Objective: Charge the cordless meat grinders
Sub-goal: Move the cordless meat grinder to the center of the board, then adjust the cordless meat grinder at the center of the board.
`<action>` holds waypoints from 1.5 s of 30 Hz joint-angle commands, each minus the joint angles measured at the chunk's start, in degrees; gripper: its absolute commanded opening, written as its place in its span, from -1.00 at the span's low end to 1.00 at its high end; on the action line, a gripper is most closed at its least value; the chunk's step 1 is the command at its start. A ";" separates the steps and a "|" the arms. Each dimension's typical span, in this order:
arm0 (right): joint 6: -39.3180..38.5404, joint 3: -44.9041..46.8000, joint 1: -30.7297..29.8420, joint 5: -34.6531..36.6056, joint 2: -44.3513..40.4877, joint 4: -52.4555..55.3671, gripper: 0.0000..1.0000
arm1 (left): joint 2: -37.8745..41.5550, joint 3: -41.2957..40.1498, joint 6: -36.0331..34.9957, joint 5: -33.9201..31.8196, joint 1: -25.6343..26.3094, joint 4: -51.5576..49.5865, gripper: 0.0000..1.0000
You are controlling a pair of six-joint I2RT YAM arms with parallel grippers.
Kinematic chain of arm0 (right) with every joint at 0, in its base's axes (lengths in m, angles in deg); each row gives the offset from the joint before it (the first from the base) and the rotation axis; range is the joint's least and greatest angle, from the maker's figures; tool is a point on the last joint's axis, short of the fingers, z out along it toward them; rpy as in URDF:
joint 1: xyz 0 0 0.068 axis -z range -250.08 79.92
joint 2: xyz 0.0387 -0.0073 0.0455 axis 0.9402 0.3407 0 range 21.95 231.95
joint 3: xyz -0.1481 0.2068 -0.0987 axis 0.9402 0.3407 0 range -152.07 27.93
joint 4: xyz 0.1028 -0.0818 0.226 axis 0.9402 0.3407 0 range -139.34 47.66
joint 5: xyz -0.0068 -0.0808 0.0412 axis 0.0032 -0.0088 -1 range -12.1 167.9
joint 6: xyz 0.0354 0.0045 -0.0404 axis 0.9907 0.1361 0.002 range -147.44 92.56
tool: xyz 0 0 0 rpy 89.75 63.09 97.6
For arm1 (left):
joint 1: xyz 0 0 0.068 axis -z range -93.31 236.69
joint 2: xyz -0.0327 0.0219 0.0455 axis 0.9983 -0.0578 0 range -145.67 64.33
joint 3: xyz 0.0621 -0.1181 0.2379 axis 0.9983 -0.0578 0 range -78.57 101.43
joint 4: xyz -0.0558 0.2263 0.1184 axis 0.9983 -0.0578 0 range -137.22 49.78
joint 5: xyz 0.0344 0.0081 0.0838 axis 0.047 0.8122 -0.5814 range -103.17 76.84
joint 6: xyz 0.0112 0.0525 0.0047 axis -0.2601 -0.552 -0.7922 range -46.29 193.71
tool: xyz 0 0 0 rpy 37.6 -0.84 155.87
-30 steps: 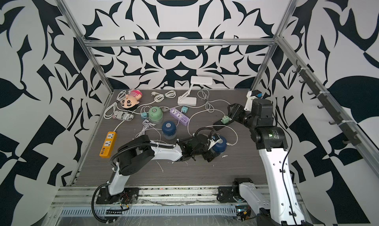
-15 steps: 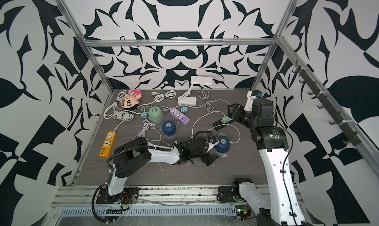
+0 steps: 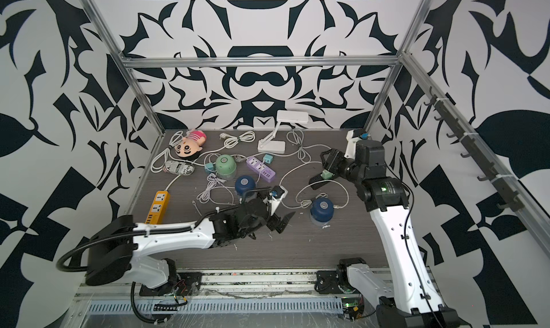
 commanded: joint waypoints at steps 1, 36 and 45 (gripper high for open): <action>0.92 -1.14 -6.92 4.41 3.64 -4.89 0.10 | 6.47 -2.47 6.95 -7.59 -5.37 -7.24 0.99; -4.66 -35.08 -37.70 20.70 55.73 2.63 0.12 | 20.15 -11.78 31.75 13.28 -49.48 -40.67 0.56; -7.13 -49.63 -36.91 22.69 67.83 9.93 0.08 | 21.14 -12.95 30.98 11.98 -51.04 -41.14 0.58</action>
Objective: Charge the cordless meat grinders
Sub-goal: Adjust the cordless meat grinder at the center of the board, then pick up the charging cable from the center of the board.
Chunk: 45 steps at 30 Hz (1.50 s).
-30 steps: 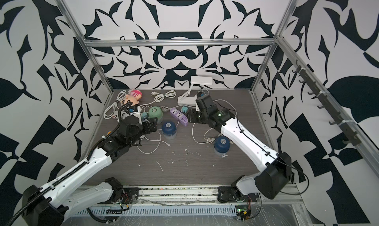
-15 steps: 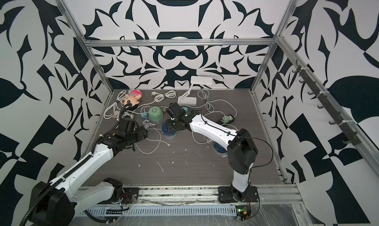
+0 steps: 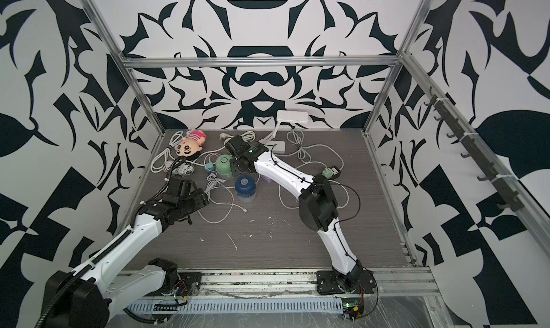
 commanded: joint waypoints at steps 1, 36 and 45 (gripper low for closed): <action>-1.27 -2.87 0.31 1.24 0.65 4.06 0.08 | 0.13 -0.79 -0.08 -0.85 -0.80 -1.17 0.58; 0.42 11.82 -0.75 -2.41 -14.71 -1.10 0.01 | -28.22 10.32 -5.78 -1.85 -1.15 5.66 0.39; 0.31 18.20 -1.15 -2.18 -21.98 -3.24 0.02 | -35.43 14.00 -7.68 -2.25 -1.10 6.79 0.03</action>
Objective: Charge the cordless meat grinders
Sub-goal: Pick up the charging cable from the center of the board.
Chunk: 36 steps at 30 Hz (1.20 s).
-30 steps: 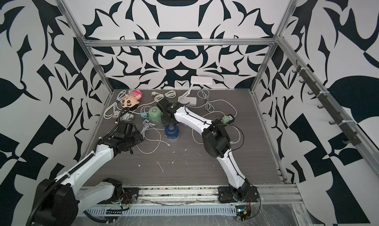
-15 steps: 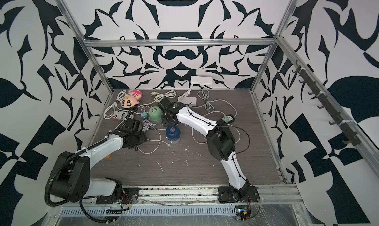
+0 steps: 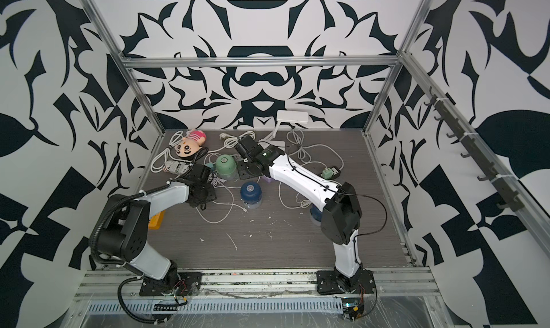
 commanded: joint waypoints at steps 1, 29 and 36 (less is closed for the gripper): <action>0.17 2.10 -0.36 0.72 -4.21 -1.75 0.02 | -1.44 1.96 -1.46 -0.23 -0.23 -0.03 -0.09; -6.10 16.38 -0.40 -23.94 -15.95 -16.63 0.20 | 20.85 27.46 -10.79 20.97 1.13 -26.84 -1.00; -6.24 20.56 -0.21 -22.08 -18.75 -22.36 0.22 | 14.92 38.83 -9.30 29.22 1.57 -30.47 -1.00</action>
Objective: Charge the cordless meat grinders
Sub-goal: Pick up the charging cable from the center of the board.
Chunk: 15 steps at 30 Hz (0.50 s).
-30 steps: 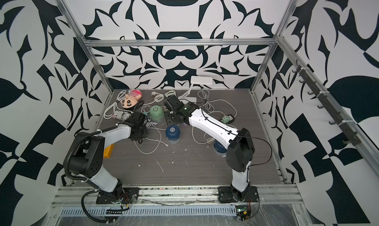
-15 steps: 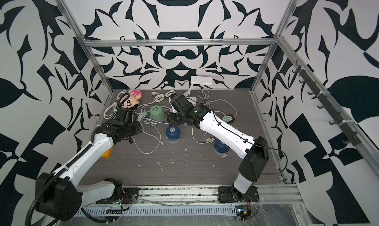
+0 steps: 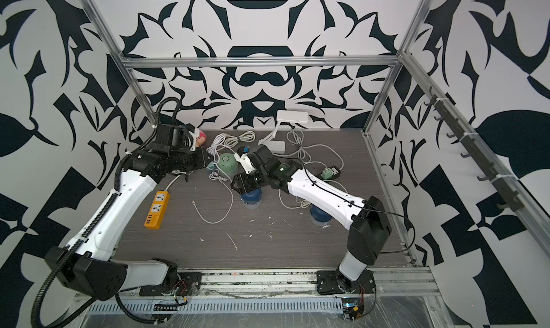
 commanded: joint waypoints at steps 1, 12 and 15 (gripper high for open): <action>-0.97 1.48 0.17 0.73 -4.45 -6.63 0.22 | -1.80 4.54 0.90 7.60 0.34 -3.77 -1.00; 0.10 3.80 5.13 0.87 -4.37 -9.55 0.16 | -6.87 9.88 5.13 16.50 1.23 -2.13 -1.00; 0.17 4.29 6.13 -0.29 -4.22 -9.89 0.11 | -7.47 10.53 6.30 17.96 1.23 -1.25 -1.00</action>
